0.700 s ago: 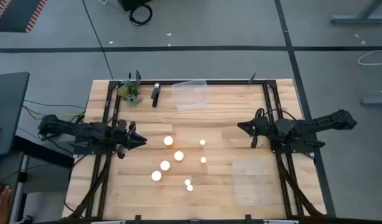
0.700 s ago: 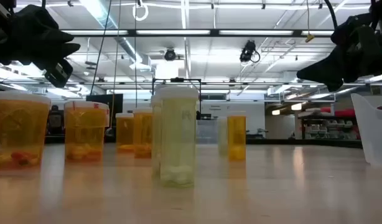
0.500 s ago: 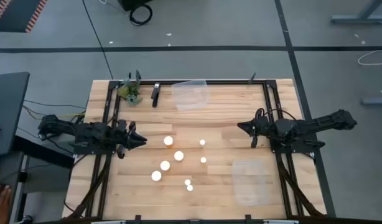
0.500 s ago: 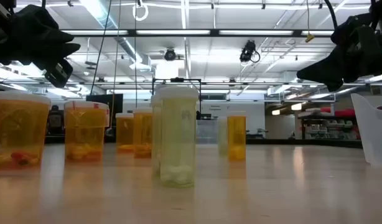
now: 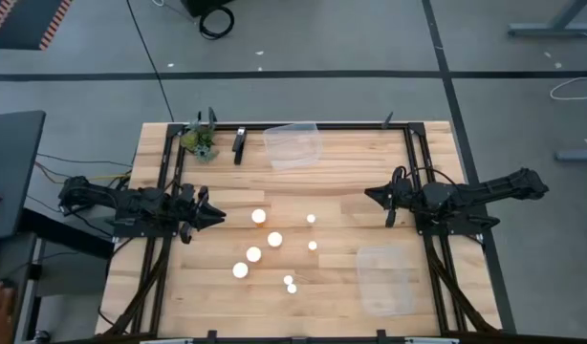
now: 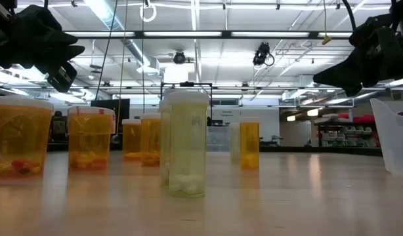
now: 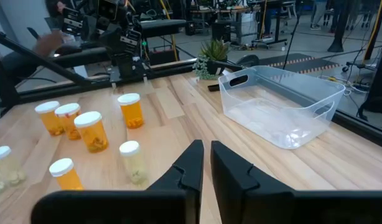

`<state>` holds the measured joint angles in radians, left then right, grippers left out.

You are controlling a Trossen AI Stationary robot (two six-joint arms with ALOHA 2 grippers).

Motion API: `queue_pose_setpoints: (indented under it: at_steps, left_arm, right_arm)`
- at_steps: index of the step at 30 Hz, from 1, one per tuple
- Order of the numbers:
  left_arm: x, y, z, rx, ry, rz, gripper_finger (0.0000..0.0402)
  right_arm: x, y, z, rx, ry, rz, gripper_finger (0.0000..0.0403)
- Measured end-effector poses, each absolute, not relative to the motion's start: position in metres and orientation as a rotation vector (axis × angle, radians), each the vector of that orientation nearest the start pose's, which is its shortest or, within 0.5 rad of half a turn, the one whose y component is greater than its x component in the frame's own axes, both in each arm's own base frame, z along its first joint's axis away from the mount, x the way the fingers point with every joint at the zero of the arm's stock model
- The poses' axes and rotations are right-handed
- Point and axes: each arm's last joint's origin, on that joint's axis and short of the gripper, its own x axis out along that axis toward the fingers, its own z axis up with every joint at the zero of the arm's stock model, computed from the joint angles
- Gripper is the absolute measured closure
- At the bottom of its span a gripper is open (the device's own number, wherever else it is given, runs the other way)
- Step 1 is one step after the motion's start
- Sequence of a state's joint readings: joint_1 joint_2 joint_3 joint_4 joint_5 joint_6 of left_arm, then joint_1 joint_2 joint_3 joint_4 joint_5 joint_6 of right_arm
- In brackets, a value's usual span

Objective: Pick and place medicine bottles into bin by pill shape (circle, oval)

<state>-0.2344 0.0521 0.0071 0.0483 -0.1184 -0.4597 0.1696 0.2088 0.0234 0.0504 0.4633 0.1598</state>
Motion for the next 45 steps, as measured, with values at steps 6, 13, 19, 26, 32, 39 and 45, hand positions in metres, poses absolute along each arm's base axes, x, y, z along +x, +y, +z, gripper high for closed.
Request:
queue_pose_setpoints:
  at_steps: [6,13,19,26,32,39,45]
  left_arm:
    - [0.098,-0.02,0.166,-0.46,0.023,-0.114,0.0312]
    - [0.098,-0.02,0.167,-0.46,0.023,-0.114,0.0316]
    - [0.098,-0.02,0.167,-0.46,0.023,-0.115,0.0316]
    - [0.098,-0.02,0.167,-0.46,0.023,-0.114,0.0312]
    - [0.098,-0.02,0.166,-0.46,0.023,-0.114,0.0319]
    - [0.098,-0.02,0.174,-0.47,-0.057,-0.132,0.0311]
    - [0.097,-0.02,0.18,-0.439,-0.118,-0.142,0.031]
  right_arm:
    - [0.107,0.005,0.159,0.116,0.106,-0.302,0.0366]
    - [0.107,0.005,0.159,0.116,0.105,-0.302,0.0366]
    - [0.107,0.005,0.159,0.117,0.105,-0.302,0.0366]
    - [0.107,0.005,0.159,0.116,0.106,-0.303,0.0366]
    - [0.107,0.005,0.159,0.116,0.105,-0.302,0.0366]
    - [0.107,0.005,0.159,0.117,0.105,-0.302,0.0366]
    - [0.107,0.005,0.159,0.117,0.105,-0.302,0.0366]
